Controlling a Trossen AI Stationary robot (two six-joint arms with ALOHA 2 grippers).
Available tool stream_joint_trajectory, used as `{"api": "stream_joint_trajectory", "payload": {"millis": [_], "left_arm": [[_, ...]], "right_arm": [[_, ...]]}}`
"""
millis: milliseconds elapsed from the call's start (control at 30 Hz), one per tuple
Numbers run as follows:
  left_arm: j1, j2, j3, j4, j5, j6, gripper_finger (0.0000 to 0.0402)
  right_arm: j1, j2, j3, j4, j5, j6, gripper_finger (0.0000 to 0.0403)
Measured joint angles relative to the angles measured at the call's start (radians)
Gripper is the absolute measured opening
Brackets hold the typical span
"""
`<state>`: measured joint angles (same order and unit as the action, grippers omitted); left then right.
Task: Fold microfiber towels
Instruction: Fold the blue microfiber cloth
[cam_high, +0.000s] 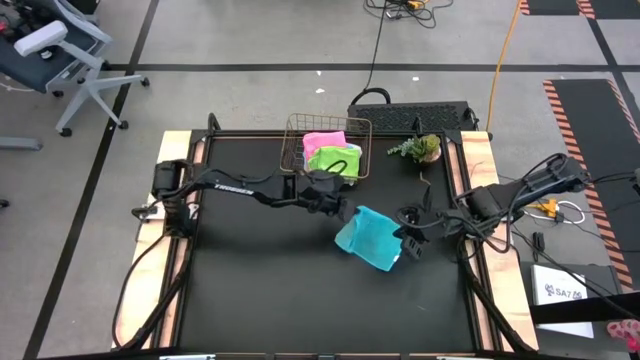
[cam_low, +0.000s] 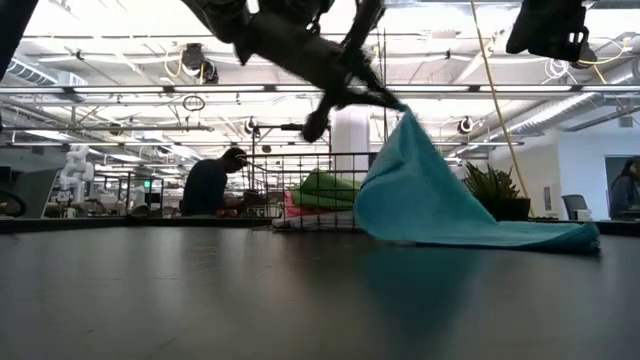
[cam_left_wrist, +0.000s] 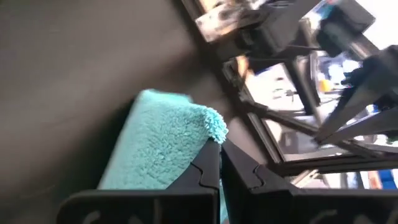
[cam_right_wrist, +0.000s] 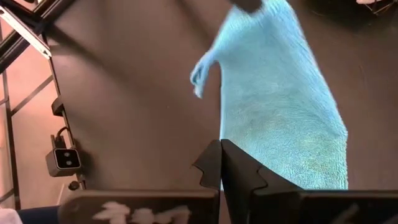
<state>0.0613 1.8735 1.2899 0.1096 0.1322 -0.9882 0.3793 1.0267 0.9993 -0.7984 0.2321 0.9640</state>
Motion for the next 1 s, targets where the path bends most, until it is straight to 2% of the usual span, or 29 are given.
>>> {"api": "stream_joint_trajectory", "payload": {"millis": [333,533,733,1000], "left_arm": [[-0.058,0.233,0.239,-0.012,0.114,-0.02,0.0],[-0.062,0.317,0.36,0.024,0.125,-0.008,0.0],[-0.061,0.354,0.374,0.015,0.125,-0.042,0.0],[-0.061,0.392,0.376,0.082,0.103,-0.069,0.0001]], "right_arm": [[0.059,0.0,0.0,0.004,-0.001,0.004,0.0],[0.101,0.0,-0.001,-0.001,-0.001,0.021,0.0],[0.126,0.0,-0.001,0.0,-0.001,0.022,0.0],[0.144,0.0,-0.001,-0.002,-0.001,0.019,0.0]]}}
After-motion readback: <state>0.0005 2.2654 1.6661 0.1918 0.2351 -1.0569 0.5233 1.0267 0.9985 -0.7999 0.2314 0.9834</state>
